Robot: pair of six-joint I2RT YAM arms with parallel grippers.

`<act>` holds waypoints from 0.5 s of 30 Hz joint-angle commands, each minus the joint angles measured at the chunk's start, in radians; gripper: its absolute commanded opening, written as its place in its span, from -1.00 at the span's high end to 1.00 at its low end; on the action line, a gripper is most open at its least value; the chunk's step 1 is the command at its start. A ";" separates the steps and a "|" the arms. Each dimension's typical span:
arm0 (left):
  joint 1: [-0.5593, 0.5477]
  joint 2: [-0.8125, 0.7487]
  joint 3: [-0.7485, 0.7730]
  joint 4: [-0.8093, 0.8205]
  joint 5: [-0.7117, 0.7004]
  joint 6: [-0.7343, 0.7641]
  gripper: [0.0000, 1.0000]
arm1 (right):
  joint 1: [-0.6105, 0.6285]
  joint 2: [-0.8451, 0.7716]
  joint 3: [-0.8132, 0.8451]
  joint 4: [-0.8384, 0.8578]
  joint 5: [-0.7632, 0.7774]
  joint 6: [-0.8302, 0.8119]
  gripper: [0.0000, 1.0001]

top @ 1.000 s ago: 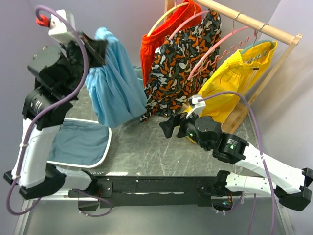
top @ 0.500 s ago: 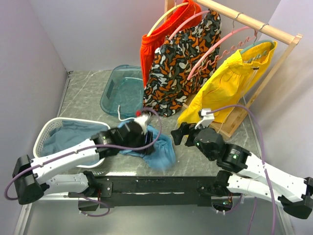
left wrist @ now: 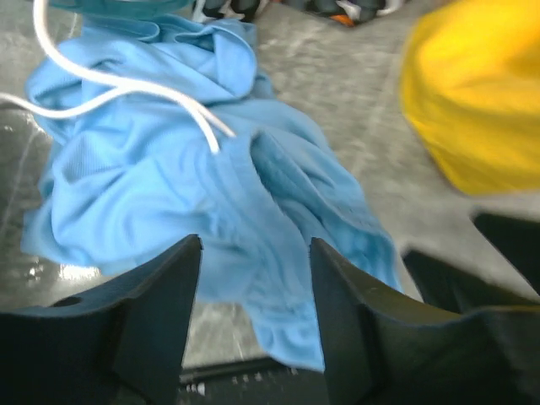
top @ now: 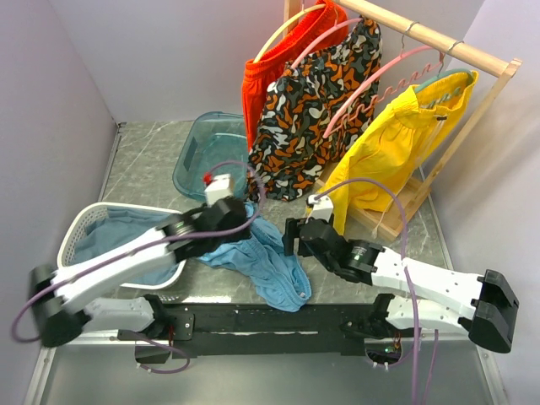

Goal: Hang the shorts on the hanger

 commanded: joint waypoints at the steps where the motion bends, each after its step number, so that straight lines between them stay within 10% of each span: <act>1: 0.023 0.159 0.106 -0.027 -0.032 0.037 -0.10 | -0.004 -0.006 -0.059 0.065 -0.012 0.009 -0.74; 15: -0.119 0.274 0.000 0.076 0.031 -0.187 -0.16 | -0.002 0.161 -0.081 0.188 -0.158 -0.115 -0.25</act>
